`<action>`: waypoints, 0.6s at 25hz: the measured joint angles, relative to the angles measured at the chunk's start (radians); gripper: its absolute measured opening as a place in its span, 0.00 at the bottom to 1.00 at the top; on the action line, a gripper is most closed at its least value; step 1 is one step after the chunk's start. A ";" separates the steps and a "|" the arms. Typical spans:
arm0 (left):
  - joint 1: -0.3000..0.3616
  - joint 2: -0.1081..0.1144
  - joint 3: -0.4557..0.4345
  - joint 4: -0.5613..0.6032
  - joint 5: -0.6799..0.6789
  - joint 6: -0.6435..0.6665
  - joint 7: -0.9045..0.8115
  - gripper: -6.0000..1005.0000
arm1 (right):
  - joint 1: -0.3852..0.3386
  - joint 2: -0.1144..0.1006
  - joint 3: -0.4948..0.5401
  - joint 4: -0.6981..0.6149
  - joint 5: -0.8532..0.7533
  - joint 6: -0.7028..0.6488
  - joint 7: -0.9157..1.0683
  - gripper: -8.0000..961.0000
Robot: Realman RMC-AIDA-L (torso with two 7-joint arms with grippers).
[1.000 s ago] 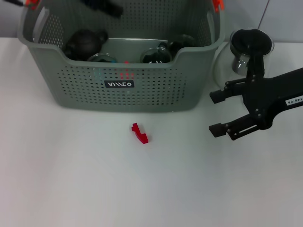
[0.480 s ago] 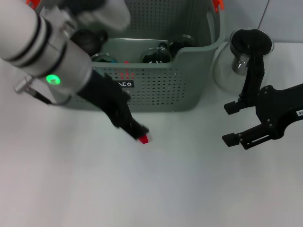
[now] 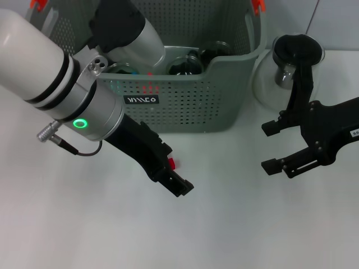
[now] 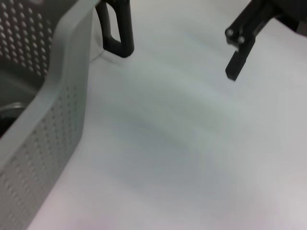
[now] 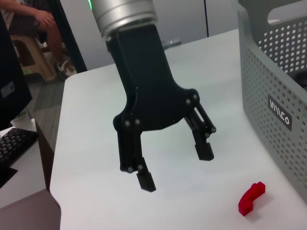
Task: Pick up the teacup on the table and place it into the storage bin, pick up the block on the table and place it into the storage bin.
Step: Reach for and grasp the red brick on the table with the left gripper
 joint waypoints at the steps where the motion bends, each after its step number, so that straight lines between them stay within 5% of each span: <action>1: 0.001 0.000 0.000 -0.005 -0.003 0.000 0.001 0.95 | 0.001 0.000 0.004 -0.001 0.000 -0.002 0.000 0.96; 15: -0.002 0.001 0.001 -0.035 -0.006 -0.001 0.024 0.95 | 0.003 0.005 0.010 0.006 0.000 -0.005 -0.002 0.96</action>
